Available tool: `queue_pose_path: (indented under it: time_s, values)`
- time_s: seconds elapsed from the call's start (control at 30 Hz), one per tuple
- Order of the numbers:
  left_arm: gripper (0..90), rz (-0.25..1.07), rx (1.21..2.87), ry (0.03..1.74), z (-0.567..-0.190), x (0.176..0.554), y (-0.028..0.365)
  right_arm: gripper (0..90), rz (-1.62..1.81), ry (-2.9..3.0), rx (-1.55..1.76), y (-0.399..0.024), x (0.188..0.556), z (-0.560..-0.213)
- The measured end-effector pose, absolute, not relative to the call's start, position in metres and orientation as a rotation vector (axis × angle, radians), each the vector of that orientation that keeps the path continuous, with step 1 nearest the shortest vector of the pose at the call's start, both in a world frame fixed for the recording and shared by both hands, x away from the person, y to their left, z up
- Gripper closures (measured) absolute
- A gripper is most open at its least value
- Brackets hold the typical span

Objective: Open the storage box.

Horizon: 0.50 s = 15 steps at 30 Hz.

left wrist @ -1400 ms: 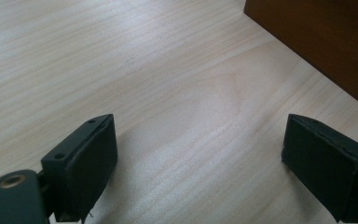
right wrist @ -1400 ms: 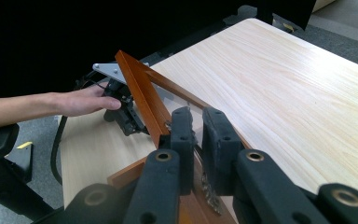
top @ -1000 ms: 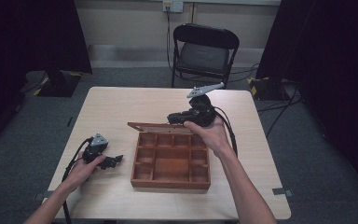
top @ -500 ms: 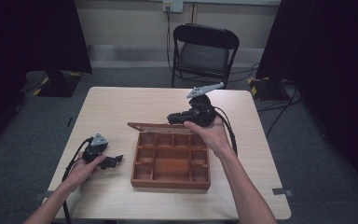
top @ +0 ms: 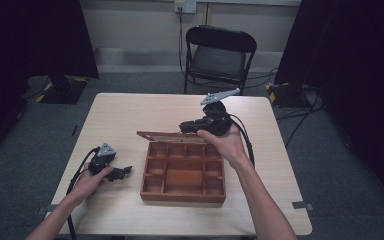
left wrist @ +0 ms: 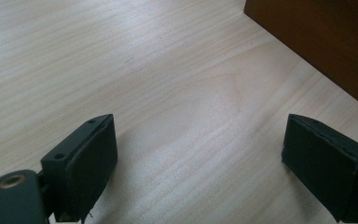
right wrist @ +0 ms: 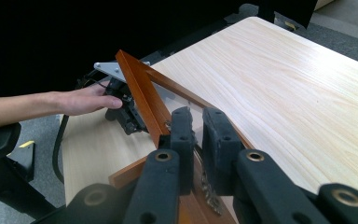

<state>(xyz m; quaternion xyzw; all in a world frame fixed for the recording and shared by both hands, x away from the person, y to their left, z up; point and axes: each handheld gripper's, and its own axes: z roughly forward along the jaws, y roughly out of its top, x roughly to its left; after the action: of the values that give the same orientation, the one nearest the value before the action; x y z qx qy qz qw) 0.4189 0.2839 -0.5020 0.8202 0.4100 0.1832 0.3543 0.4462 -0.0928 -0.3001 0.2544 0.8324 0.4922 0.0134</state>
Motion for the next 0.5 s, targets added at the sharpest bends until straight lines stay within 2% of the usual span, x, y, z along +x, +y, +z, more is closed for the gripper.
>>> queue_pose_path:
  time_s: [0.5]
  values:
    - [9.5,0.473,2.124,1.060,-0.5018,0.4189,0.2842,83.2,1.531,2.590,0.792,-0.0926,0.4459,-0.3000]
